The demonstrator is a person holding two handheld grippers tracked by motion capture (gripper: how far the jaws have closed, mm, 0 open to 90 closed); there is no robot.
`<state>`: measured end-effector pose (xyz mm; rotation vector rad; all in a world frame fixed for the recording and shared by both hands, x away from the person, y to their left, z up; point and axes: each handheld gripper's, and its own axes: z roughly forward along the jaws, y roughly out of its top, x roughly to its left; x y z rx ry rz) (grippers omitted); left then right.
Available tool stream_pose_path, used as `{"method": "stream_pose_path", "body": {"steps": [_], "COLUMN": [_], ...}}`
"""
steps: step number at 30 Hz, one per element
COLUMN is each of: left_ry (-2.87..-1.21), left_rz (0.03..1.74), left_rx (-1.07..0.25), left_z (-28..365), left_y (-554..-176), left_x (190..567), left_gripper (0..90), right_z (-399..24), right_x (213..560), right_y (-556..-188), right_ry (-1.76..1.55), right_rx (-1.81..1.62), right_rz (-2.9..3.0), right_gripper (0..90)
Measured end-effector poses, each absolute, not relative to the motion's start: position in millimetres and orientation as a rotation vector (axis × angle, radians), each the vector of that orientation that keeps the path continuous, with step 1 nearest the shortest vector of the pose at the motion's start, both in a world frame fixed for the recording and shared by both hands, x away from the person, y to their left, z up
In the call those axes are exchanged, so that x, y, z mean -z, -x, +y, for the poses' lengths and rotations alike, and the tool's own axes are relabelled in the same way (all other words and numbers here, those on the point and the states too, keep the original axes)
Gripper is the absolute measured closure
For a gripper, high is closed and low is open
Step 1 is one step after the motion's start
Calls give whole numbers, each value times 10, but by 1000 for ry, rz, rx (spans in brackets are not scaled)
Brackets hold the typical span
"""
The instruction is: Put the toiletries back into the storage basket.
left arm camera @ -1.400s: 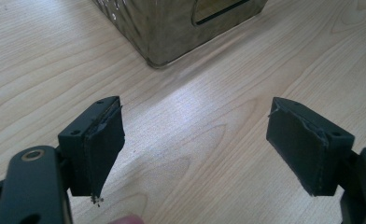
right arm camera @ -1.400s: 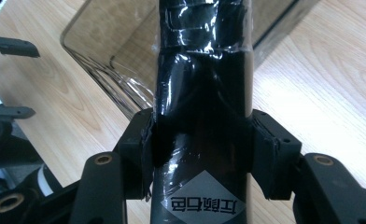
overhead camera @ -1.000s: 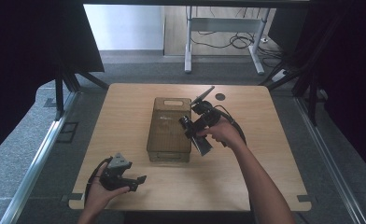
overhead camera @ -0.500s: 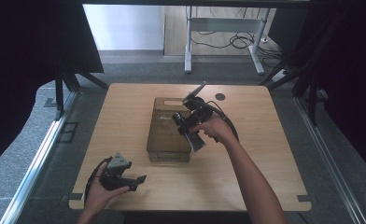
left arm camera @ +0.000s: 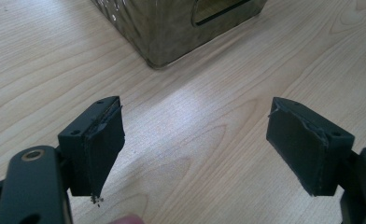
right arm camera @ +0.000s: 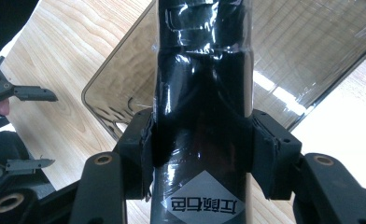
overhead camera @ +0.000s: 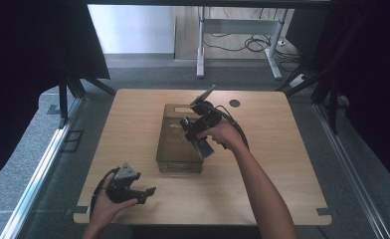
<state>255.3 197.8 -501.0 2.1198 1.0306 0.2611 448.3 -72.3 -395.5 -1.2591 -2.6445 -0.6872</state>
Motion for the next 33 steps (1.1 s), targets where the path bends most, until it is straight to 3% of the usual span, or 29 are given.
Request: {"method": "stream_pose_path", "body": {"steps": [33], "left_ry": [-2112], "left_rz": [1032], "left_rx": [-258], "left_z": [2006], "left_y": [-2556], "left_x": [5000], "left_gripper": [194], "right_z": [-393], "right_x": [4103], "right_y": [-4636], "right_ry": [1315], "right_rx": [680], "right_rz": [-2562], "right_gripper": [471]}}
